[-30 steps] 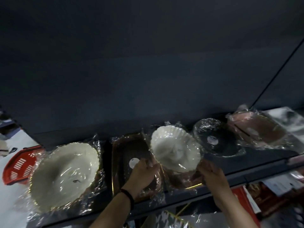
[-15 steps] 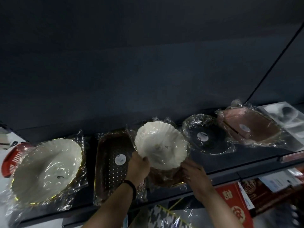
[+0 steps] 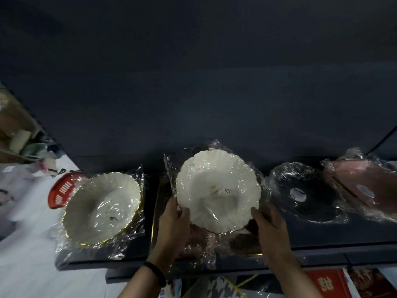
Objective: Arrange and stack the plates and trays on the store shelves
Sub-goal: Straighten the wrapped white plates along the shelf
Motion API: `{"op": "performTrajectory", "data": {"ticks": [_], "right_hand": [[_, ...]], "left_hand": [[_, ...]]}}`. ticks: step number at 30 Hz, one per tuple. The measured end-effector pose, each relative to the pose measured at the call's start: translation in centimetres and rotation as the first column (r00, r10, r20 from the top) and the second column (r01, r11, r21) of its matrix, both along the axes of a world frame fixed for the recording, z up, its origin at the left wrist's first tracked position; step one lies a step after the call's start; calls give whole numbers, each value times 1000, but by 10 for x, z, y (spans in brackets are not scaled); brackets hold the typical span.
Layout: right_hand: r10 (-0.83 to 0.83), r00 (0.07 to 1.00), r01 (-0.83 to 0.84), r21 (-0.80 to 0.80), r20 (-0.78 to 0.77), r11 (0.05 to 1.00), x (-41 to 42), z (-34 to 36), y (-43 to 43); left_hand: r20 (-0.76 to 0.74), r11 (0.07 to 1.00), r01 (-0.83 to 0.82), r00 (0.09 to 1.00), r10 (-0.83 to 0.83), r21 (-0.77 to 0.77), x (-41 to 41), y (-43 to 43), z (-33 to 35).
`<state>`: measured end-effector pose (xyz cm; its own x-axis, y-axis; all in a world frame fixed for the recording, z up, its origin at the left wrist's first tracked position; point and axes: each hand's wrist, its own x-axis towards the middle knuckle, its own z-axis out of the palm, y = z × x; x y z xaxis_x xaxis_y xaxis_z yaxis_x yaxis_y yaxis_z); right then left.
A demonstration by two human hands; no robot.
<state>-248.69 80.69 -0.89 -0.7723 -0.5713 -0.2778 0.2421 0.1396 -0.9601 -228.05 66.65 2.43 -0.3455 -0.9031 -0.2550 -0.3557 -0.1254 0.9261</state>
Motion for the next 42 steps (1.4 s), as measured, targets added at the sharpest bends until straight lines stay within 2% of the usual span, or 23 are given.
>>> {"op": "performTrajectory", "data": {"ticks": [4,7,12,16,21,28,35,39,42], "right_hand": [[68,992,-67,18,-105,998,28,14,-31],[166,972,-161,40,-166,986,54,19,-53],[273,943,-268,52,-191,962,106,16,-84],[325,933,-321,52,-152,946,153,14,-114],[392,904,-380,98,-170,920,205,9,-154],[537,802,-481,251,-260,840,244,-5,-190],[544,786,-422,388,-295,820,260,-16,-203],[551,745,-360,469,-376,807,267,-21,-205],[558,700,-296,530,-446,795,269,-21,-208]], "left_hand": [[-42,996,-69,997,67,-64,45,-13,12],[17,985,-113,993,116,-128,80,-24,13],[91,965,-201,972,218,-168,141,-46,3],[20,940,-317,946,322,-126,189,-60,-4],[70,895,-431,895,440,-117,239,-88,-13],[181,901,-378,891,416,-211,278,-130,-28],[266,910,-323,882,388,-259,297,-148,-46],[266,902,-298,884,385,-312,299,-151,-62],[318,904,-203,888,332,-377,300,-149,-71]]}}
